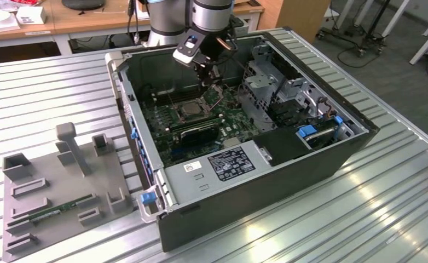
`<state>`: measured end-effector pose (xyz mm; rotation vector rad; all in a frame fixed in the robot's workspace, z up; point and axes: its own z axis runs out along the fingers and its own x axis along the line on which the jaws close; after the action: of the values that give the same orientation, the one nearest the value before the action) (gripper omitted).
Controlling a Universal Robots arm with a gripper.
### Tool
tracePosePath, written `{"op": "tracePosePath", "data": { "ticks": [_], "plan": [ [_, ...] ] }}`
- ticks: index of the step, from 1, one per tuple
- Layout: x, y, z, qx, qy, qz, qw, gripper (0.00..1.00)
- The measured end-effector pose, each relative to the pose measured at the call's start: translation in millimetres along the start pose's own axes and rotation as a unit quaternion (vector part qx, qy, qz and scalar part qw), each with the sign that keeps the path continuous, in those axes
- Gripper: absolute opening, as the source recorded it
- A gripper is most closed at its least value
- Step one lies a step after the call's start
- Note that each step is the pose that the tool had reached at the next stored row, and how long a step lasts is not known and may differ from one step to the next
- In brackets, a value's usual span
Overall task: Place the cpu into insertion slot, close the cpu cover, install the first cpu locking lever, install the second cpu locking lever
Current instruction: 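Close the cpu cover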
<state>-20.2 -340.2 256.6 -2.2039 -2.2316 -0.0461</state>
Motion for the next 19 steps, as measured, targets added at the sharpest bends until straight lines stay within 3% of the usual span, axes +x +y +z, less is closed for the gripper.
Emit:
{"op": "tracePosePath", "data": {
  "ticks": [10, 19],
  "plan": [
    [-0.1, 5.0, 0.1, 0.0, 0.0, 0.0, 1.0, 0.11],
    [-0.3, 20.2, 0.3, 0.0, 0.0, 0.0, 1.0, 0.11]
  ]
}}
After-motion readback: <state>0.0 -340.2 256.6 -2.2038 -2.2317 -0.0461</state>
